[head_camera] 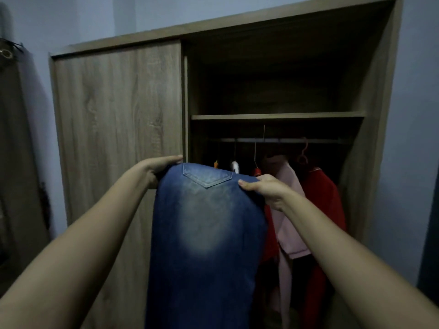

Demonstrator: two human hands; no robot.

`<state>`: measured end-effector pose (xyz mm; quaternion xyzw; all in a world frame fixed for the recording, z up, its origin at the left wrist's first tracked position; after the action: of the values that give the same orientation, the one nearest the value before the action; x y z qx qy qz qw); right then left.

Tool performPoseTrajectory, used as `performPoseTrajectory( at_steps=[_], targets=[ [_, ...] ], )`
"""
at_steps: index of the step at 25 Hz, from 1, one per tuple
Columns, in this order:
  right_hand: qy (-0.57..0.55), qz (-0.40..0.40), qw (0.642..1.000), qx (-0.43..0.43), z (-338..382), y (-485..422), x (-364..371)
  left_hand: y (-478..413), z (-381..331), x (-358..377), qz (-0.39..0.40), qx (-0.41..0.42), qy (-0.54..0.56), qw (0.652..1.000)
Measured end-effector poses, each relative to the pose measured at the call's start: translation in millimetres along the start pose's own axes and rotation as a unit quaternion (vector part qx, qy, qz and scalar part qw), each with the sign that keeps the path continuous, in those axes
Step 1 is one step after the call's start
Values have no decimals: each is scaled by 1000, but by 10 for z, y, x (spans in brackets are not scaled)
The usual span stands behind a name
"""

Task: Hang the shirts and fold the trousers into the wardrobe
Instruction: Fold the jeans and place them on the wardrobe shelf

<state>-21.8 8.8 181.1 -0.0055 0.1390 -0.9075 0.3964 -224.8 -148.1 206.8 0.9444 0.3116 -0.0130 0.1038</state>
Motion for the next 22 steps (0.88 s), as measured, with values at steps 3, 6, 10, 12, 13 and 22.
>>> performPoseTrajectory(
  at_steps=[3,6,10,12,13,22],
  targets=[
    [6,-104,994,-45,189,-10,-78,48,-150,-58,54,110,68,990],
    [60,-101,988,-96,413,6,-112,150,-157,-44,76,148,-49,985],
    [158,-57,962,-214,767,108,-121,252,-253,-205,-2,163,-60,985],
    [204,-136,926,-288,1011,224,-206,319,-403,-193,-34,220,-3,975],
    [208,-169,909,-320,1094,301,-231,377,-497,-183,-49,257,24,965],
    [184,-216,850,-444,1560,654,-260,814,-741,115,-17,432,-55,900]
  ],
)
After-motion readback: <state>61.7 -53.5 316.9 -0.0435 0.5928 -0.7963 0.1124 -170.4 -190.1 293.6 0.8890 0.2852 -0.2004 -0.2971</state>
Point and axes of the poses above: each hand's wrist, its own y-axis away from the middle knuckle, its own x-axis out of the palm, z = x × y, the point moved 9 cm from there along -y, towards the middle knuckle, and after that the axes turned 5 degrees about -x, right-handed, at the moved point
